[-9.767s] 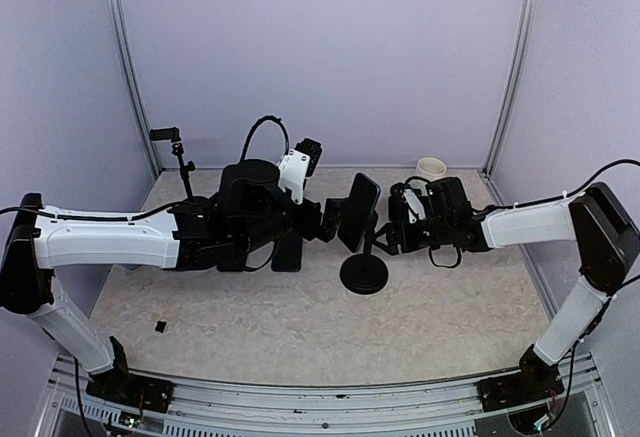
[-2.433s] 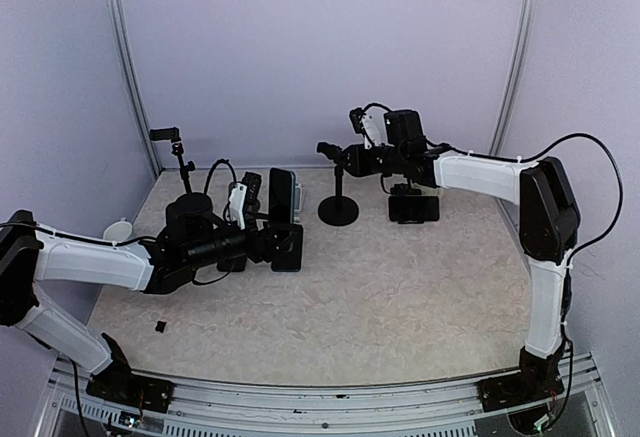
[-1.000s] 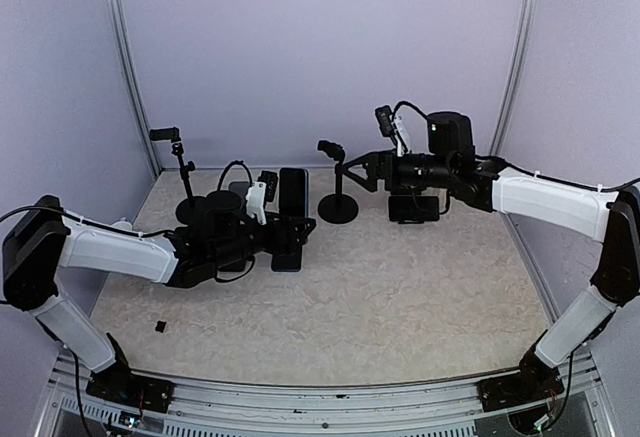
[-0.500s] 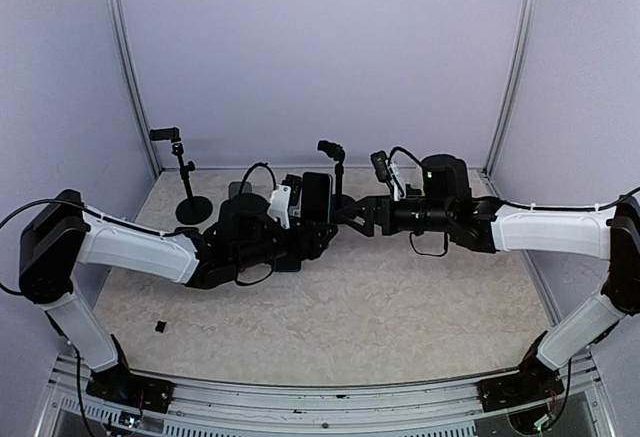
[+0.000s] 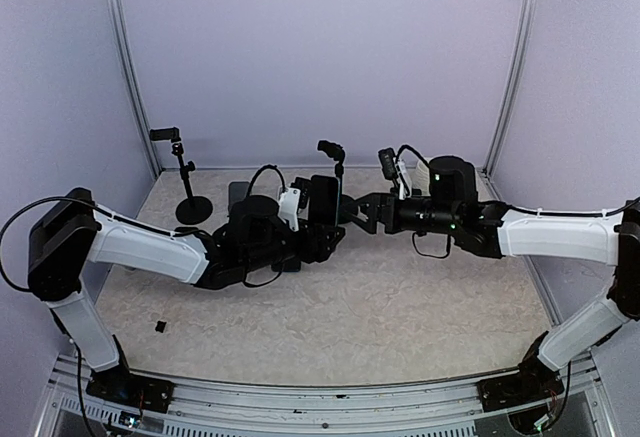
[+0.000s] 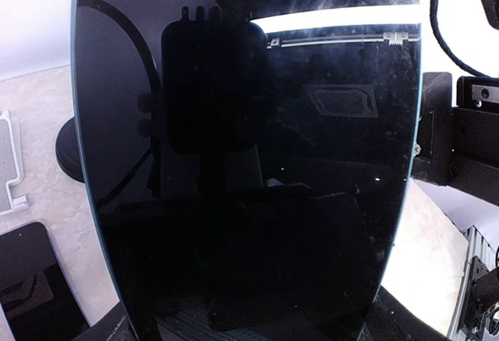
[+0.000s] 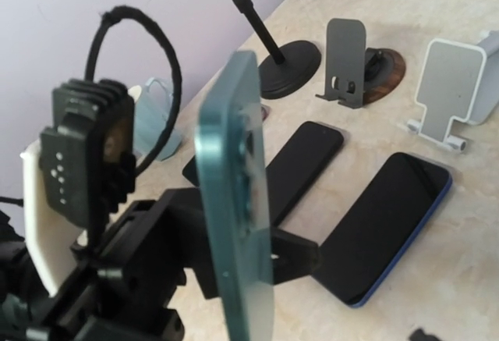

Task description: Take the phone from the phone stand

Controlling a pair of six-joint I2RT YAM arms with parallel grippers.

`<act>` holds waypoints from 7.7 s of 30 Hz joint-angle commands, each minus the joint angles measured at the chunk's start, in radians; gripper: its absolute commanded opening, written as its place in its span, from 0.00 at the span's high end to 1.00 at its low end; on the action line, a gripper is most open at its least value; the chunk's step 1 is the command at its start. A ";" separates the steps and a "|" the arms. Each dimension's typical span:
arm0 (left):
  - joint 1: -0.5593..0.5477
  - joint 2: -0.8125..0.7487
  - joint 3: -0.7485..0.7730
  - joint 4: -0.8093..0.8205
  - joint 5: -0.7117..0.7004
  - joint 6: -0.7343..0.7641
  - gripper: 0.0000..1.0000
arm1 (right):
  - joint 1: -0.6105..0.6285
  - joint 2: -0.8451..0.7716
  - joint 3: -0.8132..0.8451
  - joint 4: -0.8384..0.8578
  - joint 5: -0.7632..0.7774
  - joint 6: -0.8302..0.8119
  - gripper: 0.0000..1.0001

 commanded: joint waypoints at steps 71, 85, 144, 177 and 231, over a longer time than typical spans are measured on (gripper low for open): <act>-0.028 -0.095 -0.083 0.055 -0.010 0.006 0.01 | -0.023 0.156 0.089 0.022 0.025 0.050 1.00; 0.045 -0.232 -0.225 0.071 0.013 -0.009 0.01 | -0.132 0.270 0.061 0.014 -0.216 0.043 1.00; 0.067 -0.288 -0.266 0.062 -0.015 -0.009 0.01 | -0.261 0.627 0.306 -0.083 -0.324 -0.017 0.32; 0.066 -0.273 -0.231 0.045 -0.024 0.019 0.01 | -0.654 0.269 0.053 -0.157 -0.136 -0.028 0.00; 0.070 -0.279 -0.295 0.118 -0.093 -0.018 0.01 | -0.555 0.596 0.251 -0.245 0.179 1.003 0.00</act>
